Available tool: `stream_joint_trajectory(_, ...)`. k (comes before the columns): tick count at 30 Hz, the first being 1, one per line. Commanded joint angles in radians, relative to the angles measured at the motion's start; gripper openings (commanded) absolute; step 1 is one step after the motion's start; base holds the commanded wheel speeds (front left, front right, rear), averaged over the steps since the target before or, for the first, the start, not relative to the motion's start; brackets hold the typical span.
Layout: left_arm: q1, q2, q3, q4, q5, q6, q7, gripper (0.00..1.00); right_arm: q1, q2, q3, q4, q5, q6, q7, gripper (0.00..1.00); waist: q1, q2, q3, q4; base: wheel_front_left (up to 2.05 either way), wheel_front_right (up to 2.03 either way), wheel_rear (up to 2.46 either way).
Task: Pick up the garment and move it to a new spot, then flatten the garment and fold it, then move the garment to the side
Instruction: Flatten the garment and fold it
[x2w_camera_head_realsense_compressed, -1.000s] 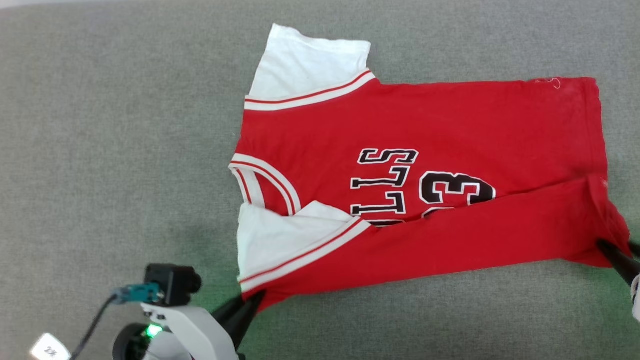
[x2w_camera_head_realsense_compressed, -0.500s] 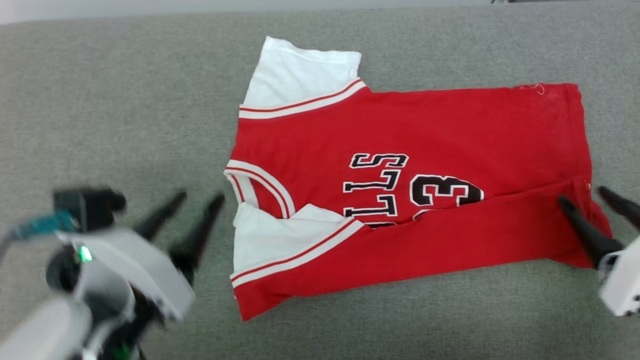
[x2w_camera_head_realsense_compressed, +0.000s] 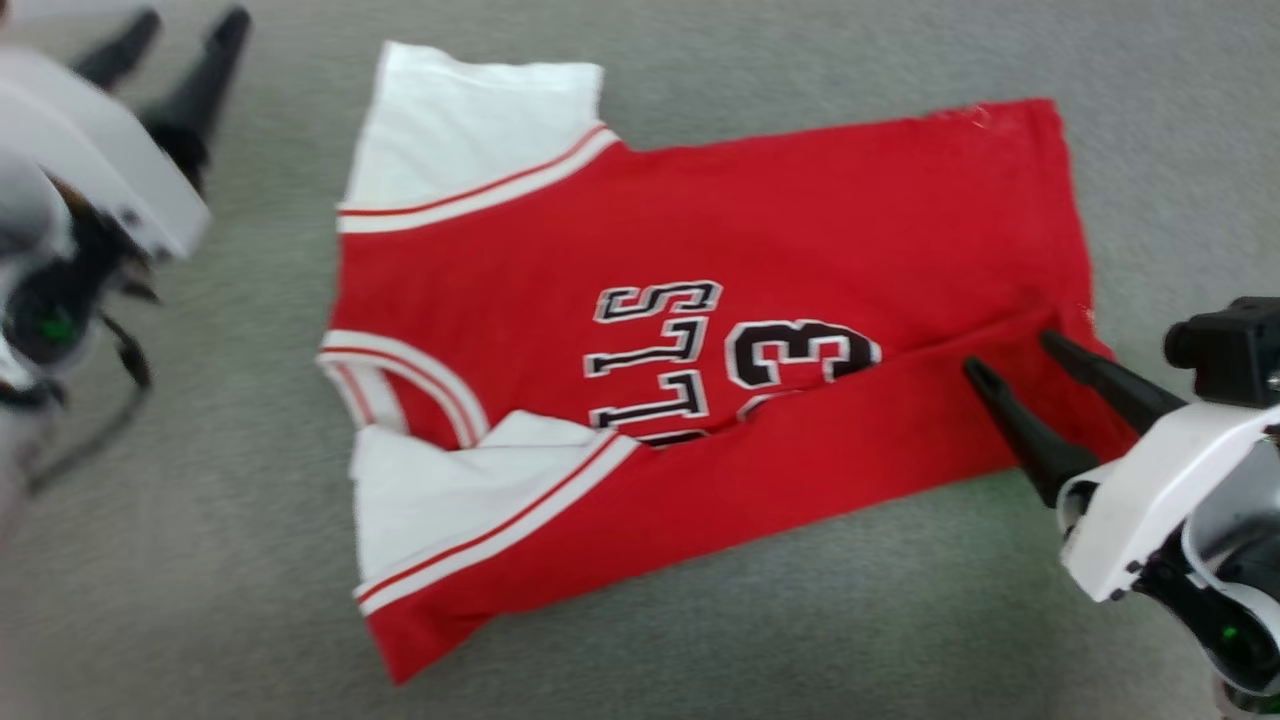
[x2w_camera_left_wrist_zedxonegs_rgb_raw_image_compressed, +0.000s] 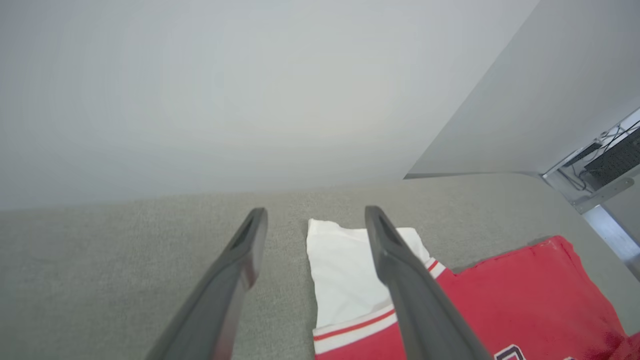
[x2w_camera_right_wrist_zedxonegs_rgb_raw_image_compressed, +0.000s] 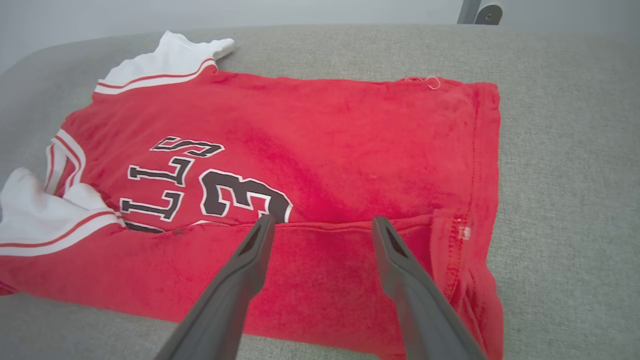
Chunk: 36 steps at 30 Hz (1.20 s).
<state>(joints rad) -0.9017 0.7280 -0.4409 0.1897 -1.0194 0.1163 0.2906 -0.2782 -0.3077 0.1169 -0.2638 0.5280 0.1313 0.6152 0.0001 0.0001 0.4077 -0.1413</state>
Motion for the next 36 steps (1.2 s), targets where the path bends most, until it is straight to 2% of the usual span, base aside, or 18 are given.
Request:
stream_joint_trajectory(1,-0.042,-0.001,-0.007,0.039,0.013,-0.02,0.007,1.0,-0.016,0.008,0.012,0.004,-0.003,-0.001,-0.011,1.0,-0.0001,-0.0001,0.059,-0.078,0.0,0.0,0.0)
stream_joint_trajectory(7,-0.198,-0.026,-0.089,0.275,0.048,-0.119,0.122,1.0,-0.049,0.029,0.036,0.023,-0.002,-0.001,-0.072,1.0,-0.0001,-0.0001,0.09,-0.141,0.0,0.0,0.0)
stream_joint_trajectory(10,-0.261,-0.046,-0.126,0.39,0.059,-0.155,0.188,1.0,-0.063,0.041,0.036,0.032,-0.008,-0.001,-0.101,1.0,-0.0001,-0.0001,0.102,-0.159,0.0,0.0,0.0)
stream_joint_trajectory(18,-0.379,-0.059,-0.197,0.621,0.085,-0.203,0.342,1.0,-0.083,0.068,0.051,0.068,-0.01,-0.001,-0.157,1.0,-0.0001,-0.0001,0.127,-0.211,0.0,0.0,0.0)
stream_joint_trajectory(26,-0.41,-0.093,-0.236,0.717,0.07,-0.236,0.408,1.0,-0.063,0.062,0.046,0.095,-0.003,-0.001,-0.178,1.0,-0.0001,-0.0001,0.129,-0.218,0.0,0.0,0.0)
stream_joint_trajectory(27,-0.407,-0.099,-0.241,0.723,0.063,-0.24,0.422,0.93,-0.063,0.063,0.044,0.095,-0.004,-0.001,-0.178,1.0,-0.0001,-0.0001,0.129,-0.218,0.0,0.0,0.0)
stream_joint_trajectory(28,-0.405,-0.103,-0.248,0.726,0.059,-0.243,0.434,0.45,-0.063,0.065,0.043,0.096,-0.004,-0.001,-0.176,1.0,-0.0001,-0.0001,0.128,-0.216,0.0,0.0,0.0)
stream_joint_trajectory(29,-0.405,-0.103,-0.248,0.726,0.059,-0.243,0.434,0.45,-0.063,0.065,0.043,0.096,-0.004,-0.001,-0.176,1.0,-0.0001,-0.0001,0.128,-0.216,0.0,0.0,0.0)
stream_joint_trajectory(30,-0.407,-0.105,-0.25,0.727,0.054,-0.244,0.435,0.13,-0.066,0.066,0.041,0.095,-0.005,-0.001,-0.173,1.0,-0.0001,-0.0001,0.128,-0.215,0.0,0.0,0.0)
stream_joint_trajectory(31,-0.41,-0.106,-0.251,0.727,0.051,-0.244,0.432,0.0,-0.073,0.066,0.039,0.094,-0.004,-0.001,-0.171,1.0,-0.0001,-0.0001,0.129,-0.213,0.0,0.0,0.0)
stream_joint_trajectory(36,-0.424,-0.111,-0.264,0.729,0.044,-0.249,0.409,0.0,-0.141,0.058,0.029,0.081,0.003,-0.001,-0.163,1.0,-0.0001,-0.0001,0.129,-0.204,0.0,0.0,0.0)
